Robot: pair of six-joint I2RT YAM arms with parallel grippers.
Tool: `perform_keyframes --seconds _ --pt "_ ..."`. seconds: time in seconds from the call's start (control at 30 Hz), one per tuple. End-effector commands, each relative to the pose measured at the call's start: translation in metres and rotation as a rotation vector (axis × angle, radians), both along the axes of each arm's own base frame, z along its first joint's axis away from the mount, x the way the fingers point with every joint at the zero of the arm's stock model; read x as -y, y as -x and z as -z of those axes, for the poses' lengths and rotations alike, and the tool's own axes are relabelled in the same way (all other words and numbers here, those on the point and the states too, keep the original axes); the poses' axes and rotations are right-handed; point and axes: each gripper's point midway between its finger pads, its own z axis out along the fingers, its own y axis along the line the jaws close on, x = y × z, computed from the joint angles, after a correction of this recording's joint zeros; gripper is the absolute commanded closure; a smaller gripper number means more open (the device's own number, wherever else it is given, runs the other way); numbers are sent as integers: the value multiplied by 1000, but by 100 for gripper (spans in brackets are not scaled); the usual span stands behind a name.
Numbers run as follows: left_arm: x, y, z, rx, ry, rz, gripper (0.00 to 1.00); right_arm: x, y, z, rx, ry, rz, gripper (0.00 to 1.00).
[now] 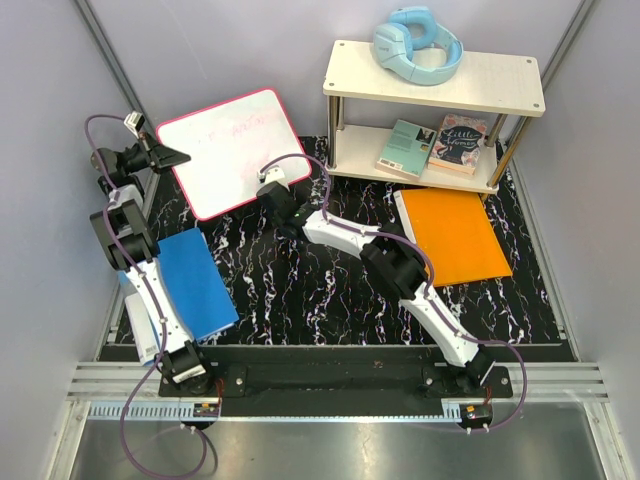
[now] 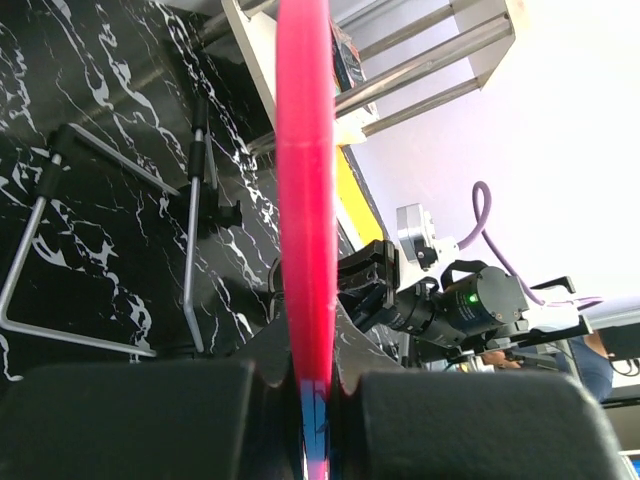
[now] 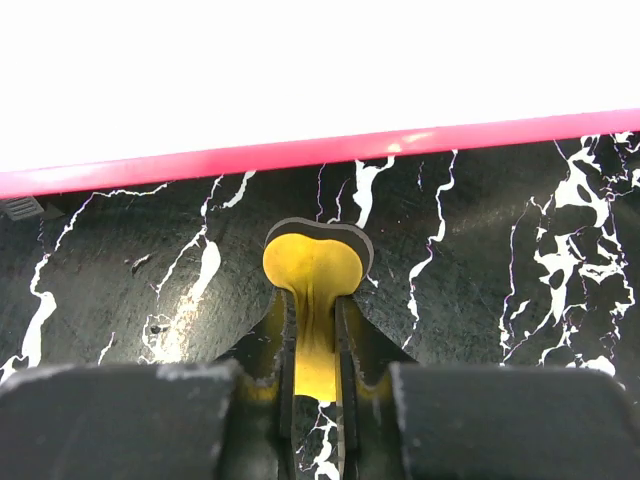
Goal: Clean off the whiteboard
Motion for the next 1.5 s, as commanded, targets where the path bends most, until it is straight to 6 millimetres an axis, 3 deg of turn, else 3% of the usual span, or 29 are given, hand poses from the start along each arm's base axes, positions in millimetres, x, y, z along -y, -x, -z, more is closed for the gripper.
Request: perform_keyframes --seconds 0.0,0.23,0.5,0.63,0.93,1.0,1.13,1.27,1.3,1.37,1.43,1.47 --pt "2 23 -16 374 -276 42 100 0 -2 -39 35 -54 4 100" --pt "-5 20 -22 377 -276 25 100 3 -1 -36 26 -52 12 100" --pt "-24 30 -34 377 -292 -15 100 -3 3 -38 4 -93 0 100" --pt "-47 37 -36 377 -299 -64 100 -3 4 -39 -4 -100 1 100" --pt "-71 44 -30 346 -336 -86 100 -6 12 -50 -34 -145 5 100" --pt "-72 43 -34 353 -342 -87 100 -16 23 -58 -43 -165 -23 100" --pt "-71 42 -36 342 -336 -88 100 -38 46 -94 16 -174 -74 100" --pt "-68 43 -33 325 -321 -83 100 -88 92 -135 14 -296 -207 100" --pt "-67 43 -33 324 -320 -82 100 -106 114 -141 1 -329 -251 100" --pt "-64 43 -31 314 -311 -77 100 -130 133 -153 -4 -388 -309 100" --pt "-61 44 -31 315 -310 -72 100 -155 160 -145 -44 -421 -376 100" --pt "-61 45 -30 309 -305 -74 100 -166 170 -154 -51 -456 -405 100"
